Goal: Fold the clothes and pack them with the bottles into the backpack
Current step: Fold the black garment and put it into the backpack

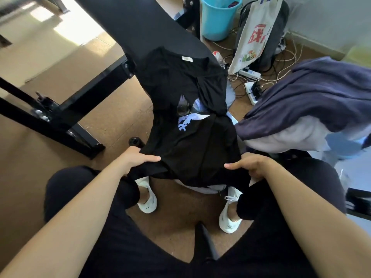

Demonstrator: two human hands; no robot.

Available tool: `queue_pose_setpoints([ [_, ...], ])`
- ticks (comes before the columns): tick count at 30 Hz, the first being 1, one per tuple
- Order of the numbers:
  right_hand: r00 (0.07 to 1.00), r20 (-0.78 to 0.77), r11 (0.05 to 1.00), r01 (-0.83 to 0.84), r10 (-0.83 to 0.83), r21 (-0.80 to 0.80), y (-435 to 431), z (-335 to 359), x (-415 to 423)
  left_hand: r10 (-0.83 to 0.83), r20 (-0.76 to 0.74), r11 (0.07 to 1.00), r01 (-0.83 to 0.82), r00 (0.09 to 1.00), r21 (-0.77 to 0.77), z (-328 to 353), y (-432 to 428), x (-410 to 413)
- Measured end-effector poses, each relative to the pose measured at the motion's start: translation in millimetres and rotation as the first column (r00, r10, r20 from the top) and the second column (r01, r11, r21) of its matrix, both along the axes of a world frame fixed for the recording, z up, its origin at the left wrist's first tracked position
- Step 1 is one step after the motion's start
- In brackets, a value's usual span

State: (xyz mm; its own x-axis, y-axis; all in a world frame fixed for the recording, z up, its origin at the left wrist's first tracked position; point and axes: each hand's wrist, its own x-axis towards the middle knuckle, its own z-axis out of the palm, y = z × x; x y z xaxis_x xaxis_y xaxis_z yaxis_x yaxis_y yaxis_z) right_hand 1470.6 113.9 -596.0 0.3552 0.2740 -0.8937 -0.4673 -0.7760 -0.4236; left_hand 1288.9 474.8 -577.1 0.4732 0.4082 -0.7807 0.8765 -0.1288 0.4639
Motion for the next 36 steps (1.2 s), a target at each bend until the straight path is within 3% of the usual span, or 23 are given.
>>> queue_pose_setpoints([
  [4,0.991,0.069,0.983,-0.104,0.115,-0.153,-5,-10,-2,-0.206,-0.214,0.965,0.235,0.955,0.119,-9,10,-10],
  [8,0.976,0.198,0.977,-0.045,0.087,-0.209,-15,-38,8,-0.189,-0.253,0.894,0.273,0.949,0.356,-19,21,-19],
  [12,0.869,0.476,0.952,0.246,-0.135,-0.180,-12,-35,12,0.088,-0.047,0.951,-0.070,0.995,0.300,-33,24,-23],
  [15,0.789,0.449,0.878,0.478,-0.419,-0.019,-8,-26,5,0.334,0.120,0.920,-0.351,0.935,0.176,-40,27,-26],
  [18,0.797,0.282,0.843,0.527,-0.534,0.107,-1,-5,-4,0.399,0.267,0.887,-0.443,0.877,0.129,-28,16,-26],
  [21,0.931,0.117,0.926,0.318,-0.345,0.201,3,25,-14,0.262,0.354,0.925,-0.338,0.898,0.175,-13,1,-24],
  [23,0.970,0.208,0.970,0.077,-0.127,0.230,-2,29,-17,0.147,0.344,0.961,-0.217,0.927,0.175,-7,-3,-24],
  [25,0.927,0.355,0.973,-0.185,0.125,0.141,-6,33,-23,-0.036,0.265,0.981,-0.016,0.964,0.191,-4,-4,-32],
  [27,0.823,0.436,0.918,-0.397,0.364,-0.016,-9,33,-28,-0.259,0.159,0.943,0.214,0.953,0.254,-5,-3,-40],
  [29,0.704,0.476,0.838,-0.523,0.528,-0.156,-10,32,-33,-0.354,0.108,0.888,0.298,0.929,0.351,-3,-4,-46],
  [31,0.630,0.533,0.811,-0.541,0.565,-0.221,-11,31,-35,-0.386,0.104,0.838,0.302,0.916,0.454,-5,-2,-49],
  [33,0.593,0.640,0.851,-0.485,0.489,-0.201,-14,30,-34,-0.386,0.121,0.806,0.271,0.914,0.527,-5,1,-52],
  [36,0.618,0.716,0.921,-0.378,0.325,-0.092,-19,39,-31,-0.414,0.157,0.801,0.277,0.897,0.530,2,4,-56],
])
